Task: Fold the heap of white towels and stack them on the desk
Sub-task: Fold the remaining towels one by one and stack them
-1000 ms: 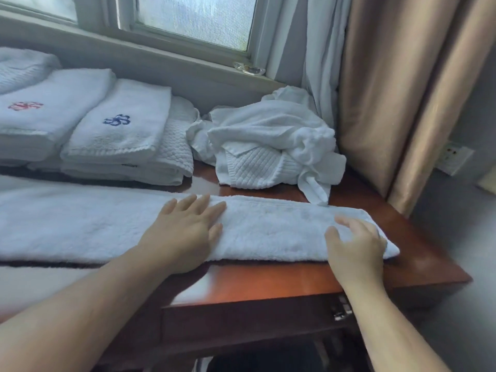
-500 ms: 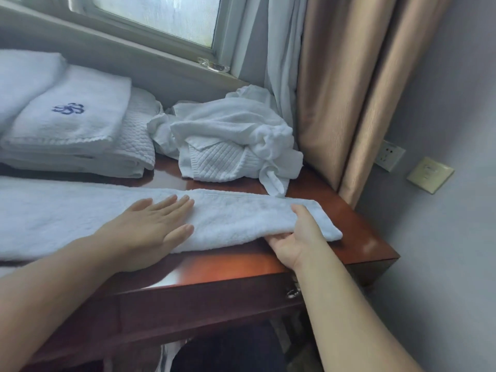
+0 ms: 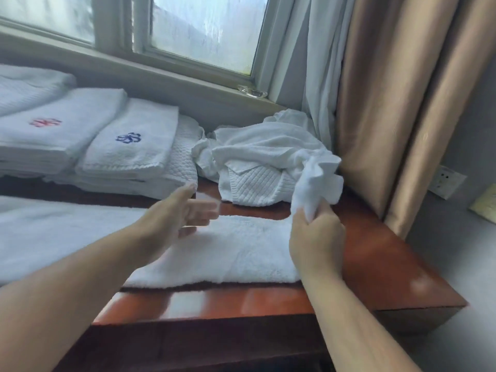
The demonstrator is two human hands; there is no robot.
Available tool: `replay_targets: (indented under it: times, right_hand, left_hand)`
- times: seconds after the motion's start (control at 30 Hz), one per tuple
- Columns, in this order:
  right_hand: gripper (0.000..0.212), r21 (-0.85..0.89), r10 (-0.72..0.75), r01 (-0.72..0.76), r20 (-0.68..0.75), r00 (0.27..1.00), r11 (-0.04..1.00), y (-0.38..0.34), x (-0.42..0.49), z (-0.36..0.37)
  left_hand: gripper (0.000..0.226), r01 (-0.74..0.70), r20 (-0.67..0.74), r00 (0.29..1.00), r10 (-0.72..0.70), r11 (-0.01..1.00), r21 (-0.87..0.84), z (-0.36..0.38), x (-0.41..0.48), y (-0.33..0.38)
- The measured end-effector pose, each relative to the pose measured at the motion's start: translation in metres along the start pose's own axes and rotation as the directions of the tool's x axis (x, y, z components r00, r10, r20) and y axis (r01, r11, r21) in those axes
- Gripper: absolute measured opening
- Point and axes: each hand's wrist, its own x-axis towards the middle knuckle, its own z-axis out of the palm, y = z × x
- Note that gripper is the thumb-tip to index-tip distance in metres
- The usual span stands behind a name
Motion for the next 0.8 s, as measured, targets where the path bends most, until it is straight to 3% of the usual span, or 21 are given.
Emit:
replay_targets:
  times: [0.03,0.1,0.13,0.2,0.27,0.33,0.43,0.5,0.63,0.8]
  right_hand:
    - [0.033,-0.092,-0.168,0.176,0.089,0.982,0.98,-0.015,-0.013,0.007]
    - [0.046,-0.204,-0.426,0.491,0.295,0.856,0.847,-0.04,-0.04,0.023]
    - [0.045,-0.221,-0.478,0.587,0.396,0.784,0.779,-0.052,-0.052,0.033]
    - [0.04,-0.222,-0.49,0.684,0.549,0.677,0.695,-0.072,-0.071,0.047]
    - [0.038,-0.151,-0.479,0.72,0.653,0.587,0.677,-0.084,-0.082,0.062]
    - [0.038,-0.081,-0.487,0.724,0.688,0.538,0.686,-0.09,-0.086,0.072]
    - [0.049,-0.064,-0.437,0.713,0.75,0.496,0.699,-0.096,-0.085,0.083]
    - [0.038,-0.094,-0.403,0.749,0.795,0.453,0.656,-0.102,-0.085,0.09]
    - [0.008,-0.05,-0.448,0.787,0.799,0.402,0.615,-0.128,-0.094,0.107]
    - [0.01,-0.014,-0.501,0.835,0.795,0.343,0.55,-0.152,-0.107,0.122]
  left_hand:
    - [0.079,0.056,0.023,0.998,-0.053,0.987,-0.154,-0.01,-0.001,0.009]
    - [0.095,0.155,0.13,0.984,-0.125,0.954,-0.256,-0.029,-0.007,0.024]
    - [0.096,0.183,0.164,0.975,-0.147,0.955,-0.233,-0.039,-0.012,0.026]
    - [0.073,0.197,0.099,0.978,-0.182,0.967,-0.164,-0.056,-0.022,0.025]
    - [0.037,0.18,-0.116,0.975,-0.189,0.98,-0.086,-0.071,-0.03,0.021]
    - [0.02,0.211,-0.274,0.941,-0.199,0.977,0.013,-0.091,-0.038,0.016]
    - [0.02,0.248,-0.376,0.905,-0.198,0.965,0.088,-0.127,-0.055,0.022]
    - [0.021,0.266,-0.458,0.878,-0.14,0.937,0.224,-0.152,-0.069,0.031]
    - [0.016,0.392,-0.554,0.832,0.012,0.695,0.603,-0.193,-0.087,0.042]
    - [0.016,0.406,-0.591,0.803,0.083,0.65,0.643,-0.226,-0.096,0.039]
